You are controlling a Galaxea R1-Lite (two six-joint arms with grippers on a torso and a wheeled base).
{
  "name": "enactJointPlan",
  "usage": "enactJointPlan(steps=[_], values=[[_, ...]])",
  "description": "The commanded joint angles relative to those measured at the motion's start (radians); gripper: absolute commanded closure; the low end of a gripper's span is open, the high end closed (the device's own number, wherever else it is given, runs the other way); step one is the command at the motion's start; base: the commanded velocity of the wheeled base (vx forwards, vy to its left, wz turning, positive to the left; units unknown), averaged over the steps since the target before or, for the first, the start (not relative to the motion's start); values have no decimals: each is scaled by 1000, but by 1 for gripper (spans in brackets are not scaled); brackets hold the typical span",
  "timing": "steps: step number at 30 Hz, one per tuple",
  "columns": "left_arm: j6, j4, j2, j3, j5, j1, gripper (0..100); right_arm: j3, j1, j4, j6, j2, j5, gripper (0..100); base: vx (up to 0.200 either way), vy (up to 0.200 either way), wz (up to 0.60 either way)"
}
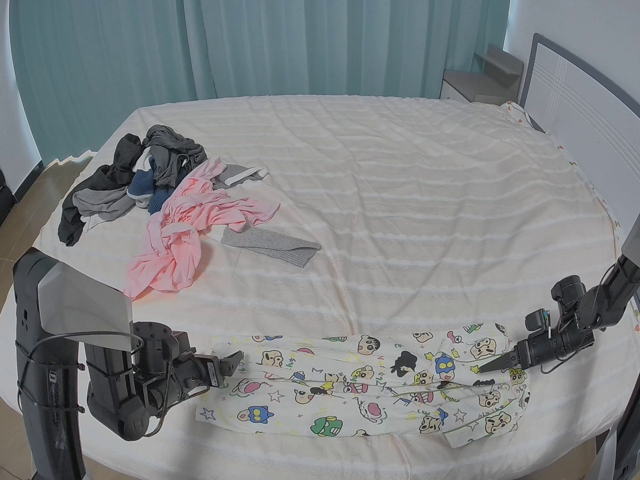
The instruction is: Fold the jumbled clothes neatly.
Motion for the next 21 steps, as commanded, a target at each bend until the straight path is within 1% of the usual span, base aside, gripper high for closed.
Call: enactJointPlan(steps=[1,3,7,11,12,15,17,18,19,21], values=[[-4,-18,-52,1,11,9,0,2,-23,-2,0,-24,0,0,0,0,0],[-5,-18,-73,1,19,15,0,-1,-41,-4,2,-35,2,0,0,0,0],[-24,-18,-133,1,59,24,0,-5,-81,-7,3,-79,2,0,0,0,0],[-93,-18,-219,-5,76,24,0,-24,-112,-13,5,-119,2,0,0,0,0],[-126,-18,-257,-6,88,21,0,-45,-120,-12,6,-133,2,0,0,0,0],[-188,-18,-314,-6,133,18,0,-73,-117,-13,6,-156,3,0,0,0,0],[-245,-18,-349,-2,192,13,0,-88,-89,-13,5,-180,-1,0,0,0,0],[-289,-18,-371,3,221,13,0,-100,-57,-13,3,-194,-9,0,0,0,0],[-309,-18,-378,6,226,13,0,-105,-41,-13,3,-197,-14,0,0,0,0],[-309,-18,-378,6,226,13,0,-105,-41,-13,3,-197,-14,0,0,0,0]])
